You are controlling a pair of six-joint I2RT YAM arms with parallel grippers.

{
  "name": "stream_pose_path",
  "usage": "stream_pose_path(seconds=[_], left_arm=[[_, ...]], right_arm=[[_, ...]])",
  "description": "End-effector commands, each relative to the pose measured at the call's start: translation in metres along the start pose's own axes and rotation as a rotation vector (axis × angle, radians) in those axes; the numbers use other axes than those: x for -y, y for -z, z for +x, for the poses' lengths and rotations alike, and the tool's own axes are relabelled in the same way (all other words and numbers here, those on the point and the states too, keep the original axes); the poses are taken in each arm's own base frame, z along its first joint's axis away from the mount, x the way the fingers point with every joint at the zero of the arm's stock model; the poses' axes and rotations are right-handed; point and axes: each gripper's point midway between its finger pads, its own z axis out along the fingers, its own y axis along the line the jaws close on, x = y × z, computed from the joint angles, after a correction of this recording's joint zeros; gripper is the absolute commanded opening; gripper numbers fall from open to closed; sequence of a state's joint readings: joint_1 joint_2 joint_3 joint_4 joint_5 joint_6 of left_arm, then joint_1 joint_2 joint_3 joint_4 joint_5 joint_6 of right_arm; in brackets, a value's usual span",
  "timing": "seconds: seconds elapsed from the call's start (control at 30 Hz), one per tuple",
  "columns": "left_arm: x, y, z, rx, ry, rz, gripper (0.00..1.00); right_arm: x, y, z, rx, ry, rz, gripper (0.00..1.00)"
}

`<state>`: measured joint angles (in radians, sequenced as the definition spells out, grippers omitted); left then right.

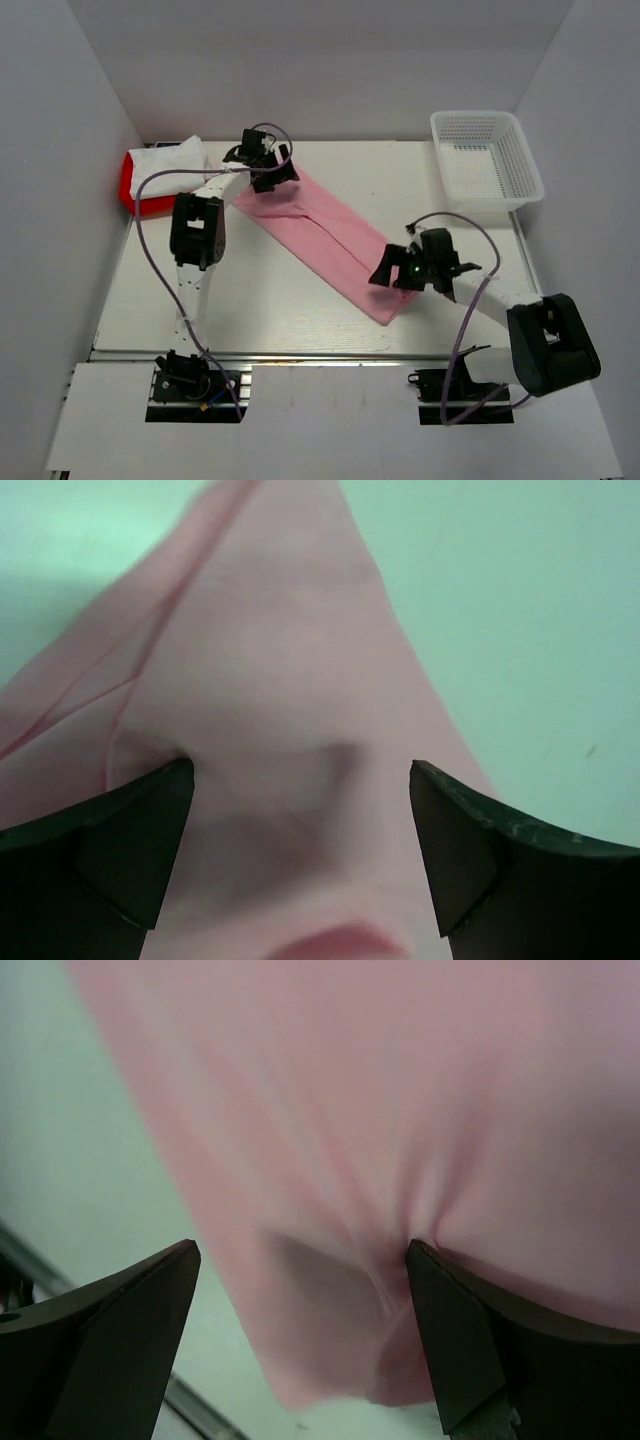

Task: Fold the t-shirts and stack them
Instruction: Rotate the tshirt 90 degrees

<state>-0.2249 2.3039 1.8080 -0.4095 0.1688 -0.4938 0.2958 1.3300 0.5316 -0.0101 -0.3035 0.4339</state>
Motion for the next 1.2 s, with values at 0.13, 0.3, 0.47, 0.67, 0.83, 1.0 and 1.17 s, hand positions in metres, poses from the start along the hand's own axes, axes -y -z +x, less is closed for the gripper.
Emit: stream_pose_path(seconds=[0.13, 0.3, 0.47, 0.67, 0.83, 1.0, 1.17], left_arm=[[0.068, -0.108, 0.007, -0.047, -0.067, 0.271, 1.0], [0.121, -0.132, 0.006, 0.078, -0.047, 0.429, 1.0], [0.134, -0.135, 0.0, 0.14, -0.027, 0.434, 1.0], [0.146, -0.108, -0.026, 0.204, -0.082, 0.423, 1.0], [0.175, -0.055, -0.081, 0.348, -0.151, 0.435, 1.0], [0.196, 0.015, -0.122, 0.465, -0.231, 0.424, 1.0], [0.198, 0.048, -0.111, 0.429, -0.323, 0.317, 1.0]], right_arm=[[-0.063, 0.01, 0.146, -0.445, 0.17, -0.226, 0.9], [-0.128, -0.003, 0.19, -0.597, 0.485, -0.383, 0.76], [-0.184, -0.008, 0.199, -0.597, 0.654, -0.507, 0.87], [-0.201, -0.011, 0.171, -0.478, 0.714, -0.412, 0.9], [-0.215, -0.005, 0.137, -0.365, 0.742, -0.355, 0.9], [-0.227, 0.014, 0.102, -0.225, 0.717, -0.308, 0.9], [-0.212, 0.031, 0.061, -0.022, 0.602, -0.178, 0.9]])
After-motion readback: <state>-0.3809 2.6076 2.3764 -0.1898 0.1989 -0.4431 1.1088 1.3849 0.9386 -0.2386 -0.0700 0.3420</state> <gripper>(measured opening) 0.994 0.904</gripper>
